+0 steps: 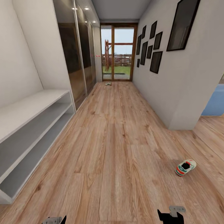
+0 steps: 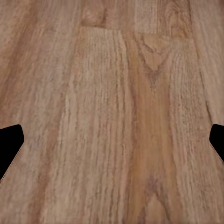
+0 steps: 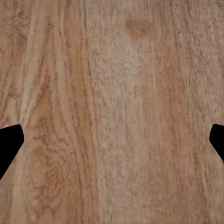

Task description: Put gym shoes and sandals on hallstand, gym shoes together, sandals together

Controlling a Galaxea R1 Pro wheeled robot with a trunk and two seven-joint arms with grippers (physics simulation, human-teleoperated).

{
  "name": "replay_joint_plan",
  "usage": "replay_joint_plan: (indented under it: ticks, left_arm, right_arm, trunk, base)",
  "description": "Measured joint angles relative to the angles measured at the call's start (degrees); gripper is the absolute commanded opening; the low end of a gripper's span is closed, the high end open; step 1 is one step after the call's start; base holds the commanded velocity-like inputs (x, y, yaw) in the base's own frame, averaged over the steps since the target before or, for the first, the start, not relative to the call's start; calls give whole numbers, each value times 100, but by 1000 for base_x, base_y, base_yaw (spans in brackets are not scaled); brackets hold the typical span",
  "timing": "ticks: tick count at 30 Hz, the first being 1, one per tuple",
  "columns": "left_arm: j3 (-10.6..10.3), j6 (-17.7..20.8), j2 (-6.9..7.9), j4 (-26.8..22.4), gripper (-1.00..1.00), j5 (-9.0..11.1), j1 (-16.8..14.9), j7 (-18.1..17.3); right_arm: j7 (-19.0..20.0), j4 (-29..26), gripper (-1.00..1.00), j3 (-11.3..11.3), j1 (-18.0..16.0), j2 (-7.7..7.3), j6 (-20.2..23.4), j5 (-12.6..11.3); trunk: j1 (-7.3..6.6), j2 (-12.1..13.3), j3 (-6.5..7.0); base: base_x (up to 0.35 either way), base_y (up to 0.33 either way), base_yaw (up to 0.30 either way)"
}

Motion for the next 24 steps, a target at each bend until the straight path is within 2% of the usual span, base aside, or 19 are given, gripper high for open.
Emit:
replay_joint_plan:
  ticks: [17,24]
  left_arm:
    - [0,0,0,0,100,0,6,0]
    - [0,0,0,0,100,-5,4,0]
  right_arm:
    - [-18,-4,100,1,0,9,-6,-20]
    - [-23,5,100,2,4,277,13,-6]
  trunk:
    - [0,0,0]
    - [0,0,0]
  base:
    - [337,0,0]
    - [337,0,0]
